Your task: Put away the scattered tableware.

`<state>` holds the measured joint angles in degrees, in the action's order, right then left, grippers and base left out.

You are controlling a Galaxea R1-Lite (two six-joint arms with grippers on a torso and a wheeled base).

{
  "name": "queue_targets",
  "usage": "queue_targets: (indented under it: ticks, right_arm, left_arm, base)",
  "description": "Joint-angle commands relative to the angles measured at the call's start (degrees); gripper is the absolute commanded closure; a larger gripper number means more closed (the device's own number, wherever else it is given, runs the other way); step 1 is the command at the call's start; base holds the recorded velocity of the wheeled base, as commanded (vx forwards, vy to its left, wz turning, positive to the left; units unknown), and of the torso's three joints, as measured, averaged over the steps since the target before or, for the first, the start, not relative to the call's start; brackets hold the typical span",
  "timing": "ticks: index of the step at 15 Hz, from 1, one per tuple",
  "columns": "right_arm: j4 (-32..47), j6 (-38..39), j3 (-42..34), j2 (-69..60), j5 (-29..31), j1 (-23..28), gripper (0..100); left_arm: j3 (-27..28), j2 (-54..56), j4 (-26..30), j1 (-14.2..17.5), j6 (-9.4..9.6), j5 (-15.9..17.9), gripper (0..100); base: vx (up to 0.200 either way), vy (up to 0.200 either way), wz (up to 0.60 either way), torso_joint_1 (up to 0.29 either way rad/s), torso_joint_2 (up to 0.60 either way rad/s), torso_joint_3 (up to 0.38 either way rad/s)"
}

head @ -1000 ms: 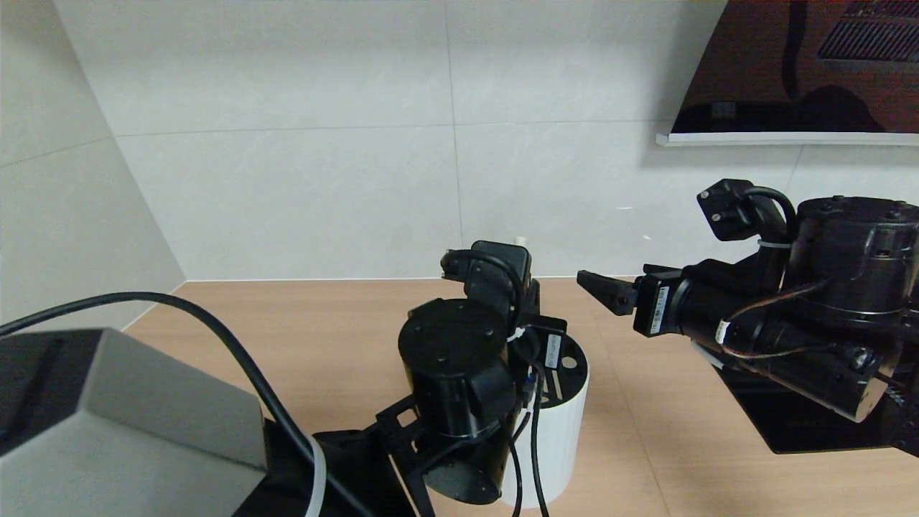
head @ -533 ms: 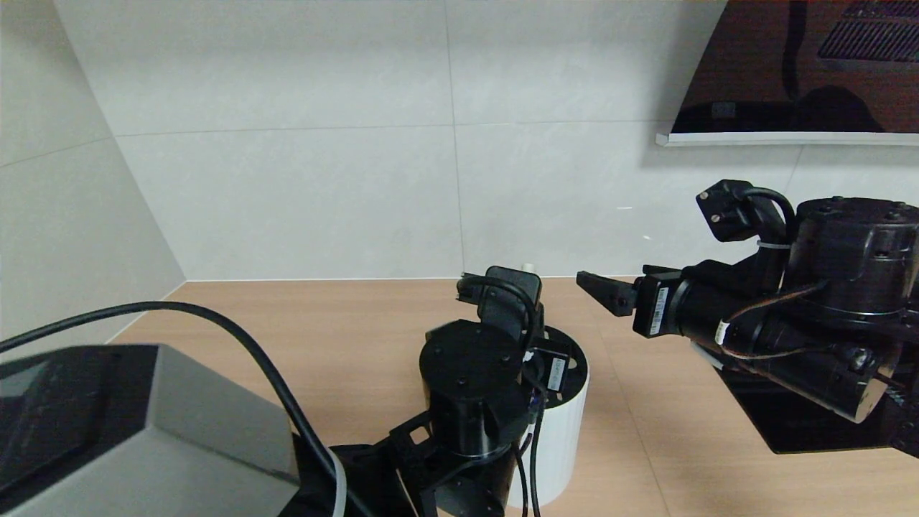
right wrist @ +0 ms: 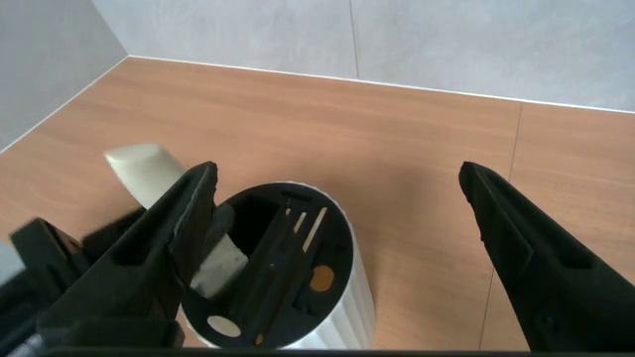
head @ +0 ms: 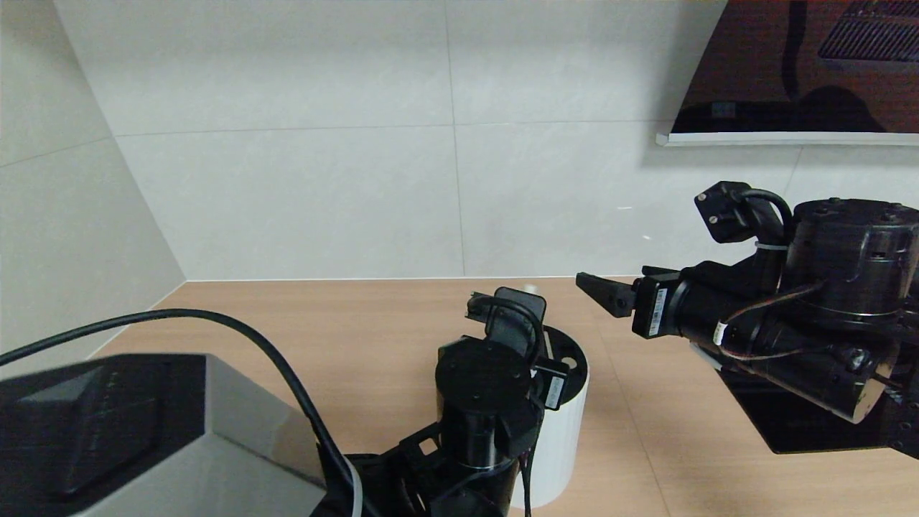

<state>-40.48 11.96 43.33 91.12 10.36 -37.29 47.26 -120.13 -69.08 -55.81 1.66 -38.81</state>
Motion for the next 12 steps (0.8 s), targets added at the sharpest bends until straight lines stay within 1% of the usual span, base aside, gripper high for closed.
queue_targets:
  ticks: [1, 9, 10, 12]
  right_arm:
    - [0.0, 0.0, 0.0, 0.1, 0.0, -0.1, 0]
    - [0.0, 0.0, 0.0, 0.0, 0.1, -0.1, 0]
    - [0.0, 0.0, 0.0, 0.1, 0.0, 0.0, 0]
    - [0.0, 0.0, 0.0, 0.0, 0.1, -0.1, 0]
  left_arm:
    - [-0.4, -0.9, 0.0, 0.0, 0.01, 0.0, 100]
    - [-0.8, -1.0, 0.0, 0.0, 0.01, 0.0, 100]
    - [-0.7, -1.0, 0.0, 0.0, 0.01, 0.0, 0]
    - [-0.7, -0.6, 0.0, 0.0, 0.01, 0.0, 0]
  base:
    - [0.0, 0.0, 0.0, 0.0, 0.0, 0.0]
    - [0.0, 0.0, 0.0, 0.0, 0.0, 0.0]
    - [0.0, 0.0, 0.0, 0.0, 0.0, 0.0]
    - [0.0, 0.0, 0.0, 0.0, 0.0, 0.0]
